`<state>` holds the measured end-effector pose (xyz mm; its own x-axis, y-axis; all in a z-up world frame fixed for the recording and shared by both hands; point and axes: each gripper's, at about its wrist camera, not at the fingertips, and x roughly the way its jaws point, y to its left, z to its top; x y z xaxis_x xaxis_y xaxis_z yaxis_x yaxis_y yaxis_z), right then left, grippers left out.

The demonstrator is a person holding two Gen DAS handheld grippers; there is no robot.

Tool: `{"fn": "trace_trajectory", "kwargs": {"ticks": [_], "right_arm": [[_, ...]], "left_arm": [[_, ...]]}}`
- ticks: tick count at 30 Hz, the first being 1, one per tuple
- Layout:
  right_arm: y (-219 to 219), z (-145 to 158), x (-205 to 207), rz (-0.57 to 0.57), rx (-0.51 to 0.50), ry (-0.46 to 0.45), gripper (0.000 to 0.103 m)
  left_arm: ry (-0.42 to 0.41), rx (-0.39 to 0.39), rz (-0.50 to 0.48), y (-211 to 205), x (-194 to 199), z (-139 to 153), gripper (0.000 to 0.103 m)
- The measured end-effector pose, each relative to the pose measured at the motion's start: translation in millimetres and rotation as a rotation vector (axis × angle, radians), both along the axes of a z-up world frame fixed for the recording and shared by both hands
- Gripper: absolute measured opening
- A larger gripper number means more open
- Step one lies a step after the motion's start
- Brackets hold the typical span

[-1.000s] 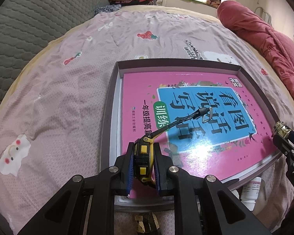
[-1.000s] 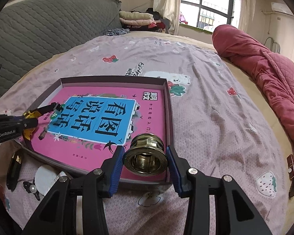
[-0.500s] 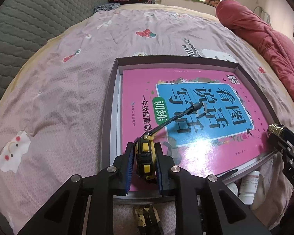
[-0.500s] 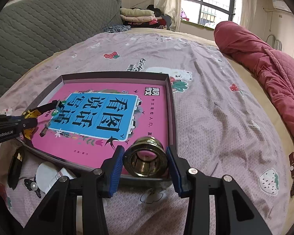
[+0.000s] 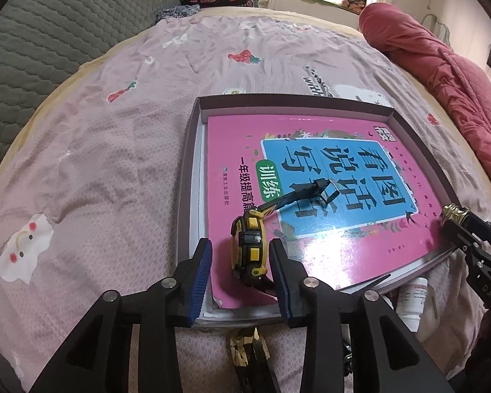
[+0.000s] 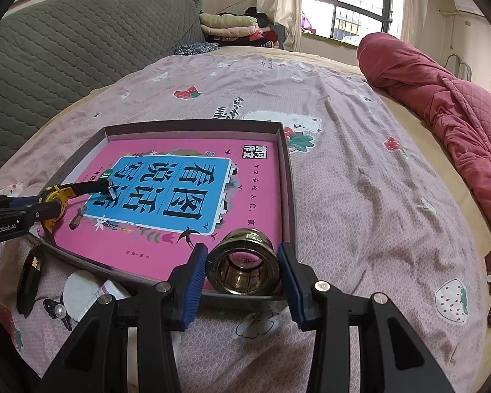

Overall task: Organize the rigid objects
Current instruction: 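Lower the brass cylinder into the gray box and open the right gripper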

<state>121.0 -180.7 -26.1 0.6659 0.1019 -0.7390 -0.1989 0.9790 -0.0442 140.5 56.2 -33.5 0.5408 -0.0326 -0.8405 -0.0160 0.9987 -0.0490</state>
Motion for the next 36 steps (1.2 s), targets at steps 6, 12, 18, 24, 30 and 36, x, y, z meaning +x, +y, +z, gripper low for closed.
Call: {"fn": "trace_trajectory", "kwargs": {"ticks": [6,12,18,24,30,36], "right_arm": [[0,1,-1,0.001,-0.007,-0.008,0.044],[-2,4,-2,-0.004,0.003,-0.023,0.045],[-1,6,-2,-0.002,0.009,-0.033,0.049],[0,10,-5,0.001,0.014,-0.057,0.051],[2,16,-9,0.011,0.023,-0.092,0.052],[0,24,-13,0.005,0.040,-0.136,0.052]], "left_arm": [[-0.004,-0.001,0.002,0,-3,4,0.040],[-0.012,-0.002,0.006,0,-7,8,0.045],[-0.028,-0.018,0.000,-1,-10,14,0.050],[-0.042,-0.031,0.001,0,-12,21,0.054],[-0.059,-0.036,0.009,1,-15,27,0.057],[-0.081,-0.038,0.014,3,-19,36,0.058]]}}
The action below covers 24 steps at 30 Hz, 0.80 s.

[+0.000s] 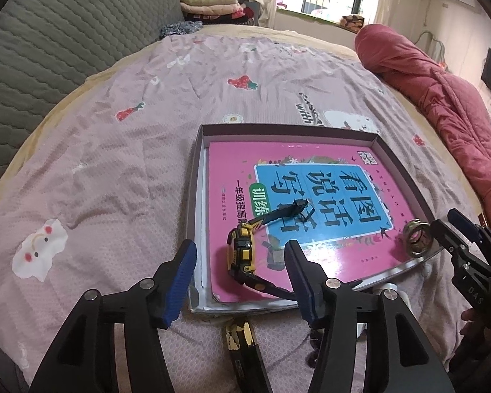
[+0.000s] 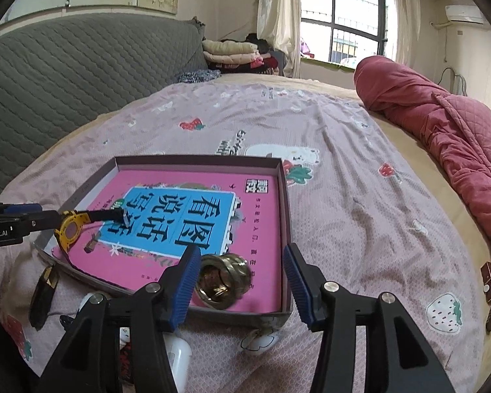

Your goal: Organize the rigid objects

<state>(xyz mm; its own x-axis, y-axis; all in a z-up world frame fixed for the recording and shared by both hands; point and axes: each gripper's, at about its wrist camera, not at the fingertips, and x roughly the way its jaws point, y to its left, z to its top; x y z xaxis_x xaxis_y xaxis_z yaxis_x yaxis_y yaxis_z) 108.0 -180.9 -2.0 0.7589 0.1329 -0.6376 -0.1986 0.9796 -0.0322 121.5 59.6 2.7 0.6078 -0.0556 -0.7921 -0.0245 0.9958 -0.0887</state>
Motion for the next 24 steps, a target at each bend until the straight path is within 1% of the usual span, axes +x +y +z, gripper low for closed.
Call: {"fn": "trace_trajectory", "kwargs": {"ticks": [8,15,24], "right_arm": [[-2,14,-9,0.009,0.028,-0.069,0.053],[-2,14,-9,0.011,0.021,-0.072,0.053],[-3,20,-19,0.011,0.026,-0.099,0.053]], "left_arm": [[-0.024,-0.006,0.002,1,-6,11,0.058],[-0.029,-0.002,0.000,0,-11,14,0.060],[-0.041,-0.002,-0.015,-4,-20,19,0.061]]}}
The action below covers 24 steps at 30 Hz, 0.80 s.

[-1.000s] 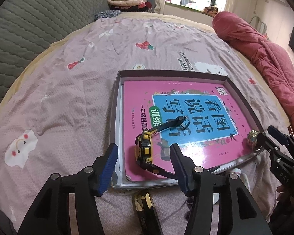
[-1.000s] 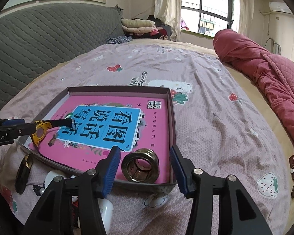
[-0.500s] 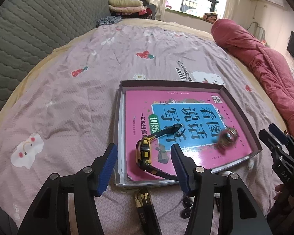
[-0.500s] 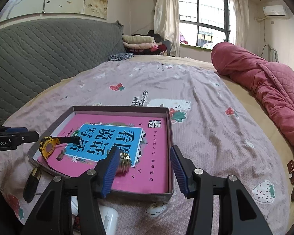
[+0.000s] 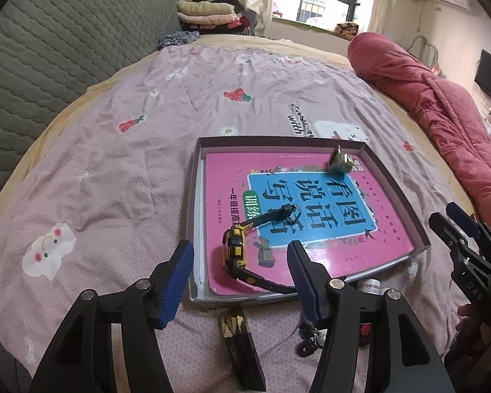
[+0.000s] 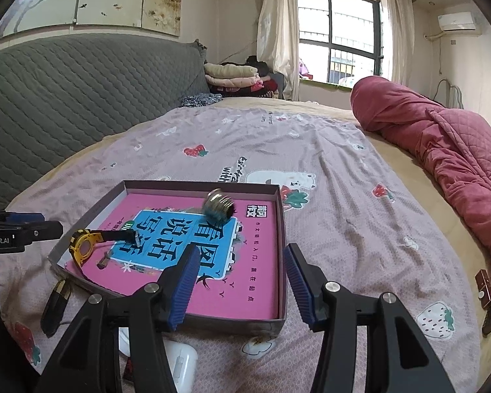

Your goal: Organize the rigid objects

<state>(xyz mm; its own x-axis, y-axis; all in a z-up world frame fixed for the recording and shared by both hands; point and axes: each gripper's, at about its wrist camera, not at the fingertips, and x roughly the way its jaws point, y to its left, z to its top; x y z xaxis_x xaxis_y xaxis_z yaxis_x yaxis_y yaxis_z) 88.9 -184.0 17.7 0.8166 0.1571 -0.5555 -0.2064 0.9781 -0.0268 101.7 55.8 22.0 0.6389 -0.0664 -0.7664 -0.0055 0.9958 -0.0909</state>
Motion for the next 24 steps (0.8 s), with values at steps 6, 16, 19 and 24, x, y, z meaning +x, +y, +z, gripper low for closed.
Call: {"fn": "trace_trajectory", "kwargs": {"ticks": [6,16,19,24], "right_arm": [[2,5,-10,0.008,0.005,-0.012,0.053],[6,16,-30,0.018,0.014,-0.039,0.054],[8,17,-34,0.023,0.011,-0.039,0.054],[10,19,-39,0.021,0.006,-0.043,0.054]], "left_arm": [[-0.005,-0.001,-0.007,-3,-7,4,0.062],[-0.037,-0.016,-0.015,-3,-19,18,0.067],[-0.039,-0.016,-0.019,-4,-23,21,0.067],[-0.045,-0.017,-0.019,-2,-29,24,0.068]]}}
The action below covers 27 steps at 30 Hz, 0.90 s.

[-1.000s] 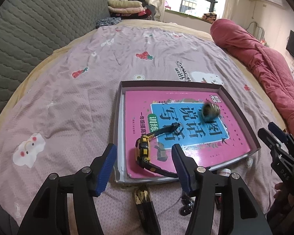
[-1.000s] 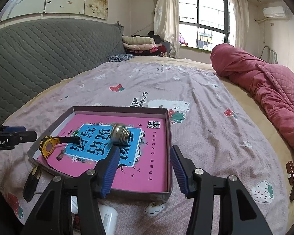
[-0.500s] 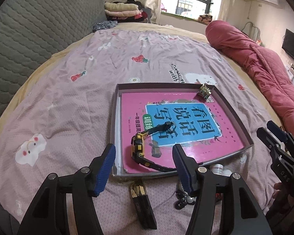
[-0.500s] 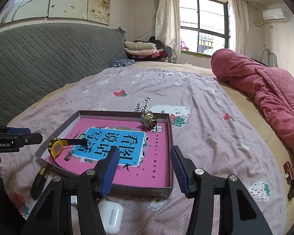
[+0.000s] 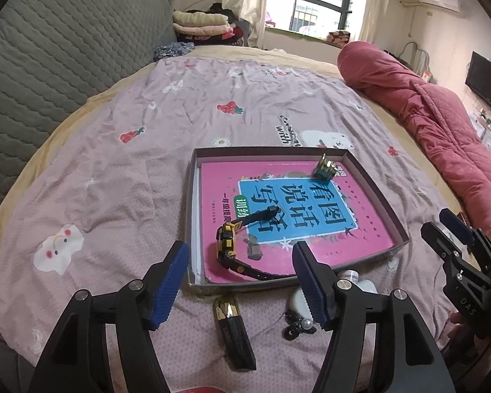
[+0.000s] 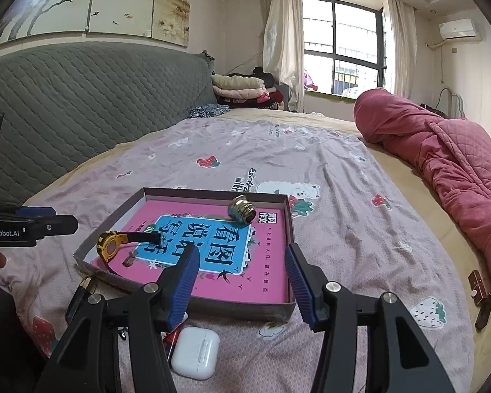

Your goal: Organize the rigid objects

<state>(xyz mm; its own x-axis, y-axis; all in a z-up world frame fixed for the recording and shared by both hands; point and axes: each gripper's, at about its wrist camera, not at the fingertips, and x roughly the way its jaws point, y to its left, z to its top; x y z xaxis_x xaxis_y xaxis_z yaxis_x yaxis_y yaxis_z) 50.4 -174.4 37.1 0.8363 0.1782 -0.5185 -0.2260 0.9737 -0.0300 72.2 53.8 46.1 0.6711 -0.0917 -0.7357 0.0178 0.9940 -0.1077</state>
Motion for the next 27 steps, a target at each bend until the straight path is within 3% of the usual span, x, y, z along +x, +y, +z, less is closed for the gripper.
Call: {"fn": "trace_trajectory", "kwargs": {"ticks": [27], "right_arm": [[4,-5,-27,0.019,-0.031,0.041,0.054]], "left_arm": [[0.027,0.010,-0.048,-8,-23,-2,0.068]]}}
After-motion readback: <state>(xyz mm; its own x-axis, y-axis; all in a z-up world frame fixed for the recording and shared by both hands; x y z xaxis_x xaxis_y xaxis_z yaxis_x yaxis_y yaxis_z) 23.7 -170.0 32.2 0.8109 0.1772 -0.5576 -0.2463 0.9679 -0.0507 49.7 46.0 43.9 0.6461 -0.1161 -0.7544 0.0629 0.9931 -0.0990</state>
